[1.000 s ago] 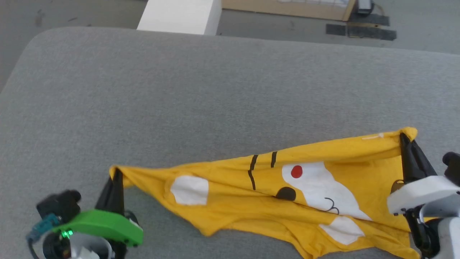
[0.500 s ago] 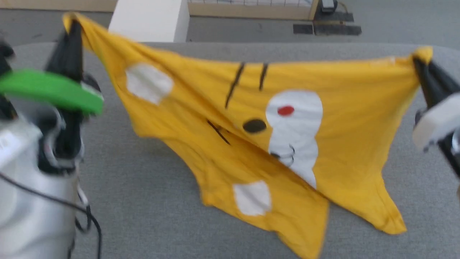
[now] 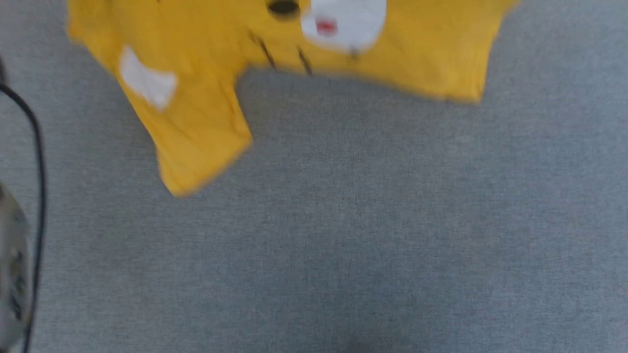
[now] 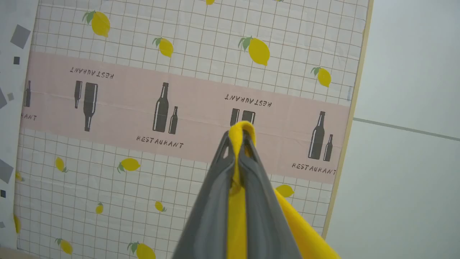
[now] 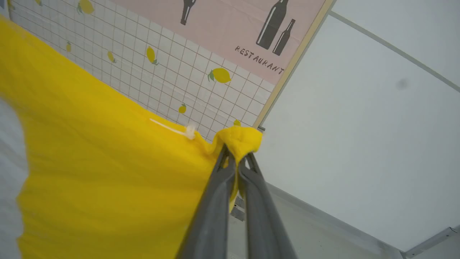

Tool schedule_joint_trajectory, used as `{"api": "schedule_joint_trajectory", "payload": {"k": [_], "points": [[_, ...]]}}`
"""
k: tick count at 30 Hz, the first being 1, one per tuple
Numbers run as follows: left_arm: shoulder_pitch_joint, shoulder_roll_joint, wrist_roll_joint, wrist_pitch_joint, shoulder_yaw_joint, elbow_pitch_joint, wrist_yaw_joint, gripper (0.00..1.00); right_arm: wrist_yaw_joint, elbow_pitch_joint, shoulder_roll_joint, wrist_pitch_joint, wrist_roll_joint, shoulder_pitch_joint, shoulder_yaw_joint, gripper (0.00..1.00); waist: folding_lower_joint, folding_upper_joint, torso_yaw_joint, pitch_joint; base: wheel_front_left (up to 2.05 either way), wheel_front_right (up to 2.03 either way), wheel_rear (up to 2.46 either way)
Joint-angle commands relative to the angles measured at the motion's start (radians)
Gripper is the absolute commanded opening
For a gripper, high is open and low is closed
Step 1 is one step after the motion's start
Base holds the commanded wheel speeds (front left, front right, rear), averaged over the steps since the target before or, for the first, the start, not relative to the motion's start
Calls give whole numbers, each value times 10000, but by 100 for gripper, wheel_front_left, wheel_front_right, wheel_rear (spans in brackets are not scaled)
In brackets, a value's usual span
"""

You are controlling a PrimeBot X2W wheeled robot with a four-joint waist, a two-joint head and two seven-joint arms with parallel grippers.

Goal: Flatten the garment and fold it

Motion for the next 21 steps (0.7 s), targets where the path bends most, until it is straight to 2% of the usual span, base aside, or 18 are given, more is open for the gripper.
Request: {"api": "schedule_joint_trajectory", "payload": {"k": [1,8,13,14,16,21], "points": [[-653,100,186,-238,-29,103,52,0,-15,217,126,-173,-229,-542,-34,0,-2,0,-296,1328,0,0,0],[-2923,102,673,-2084,147,794,48,0,-15,1458,757,-1374,-1481,-2605,-567,0,-2,0,-264,1803,0,0,0],[-3293,121,609,-2654,202,1290,-299,0,-15,2062,1080,-2340,-1974,-2893,-849,0,-2,0,-136,1784,0,0,0],[-3112,157,608,-2672,149,1453,-405,0,-15,2218,1109,-2521,-2016,-2776,-832,0,-2,0,-82,1759,0,0,0],[-1742,373,724,-2597,-214,2239,-790,0,-15,2877,1193,-3062,-1770,-1905,-517,0,-2,0,84,1468,0,0,0],[593,808,975,-2302,-741,3169,-1139,0,-15,3569,1298,-3449,-1084,-241,81,0,-2,0,200,809,0,0,0]]}}
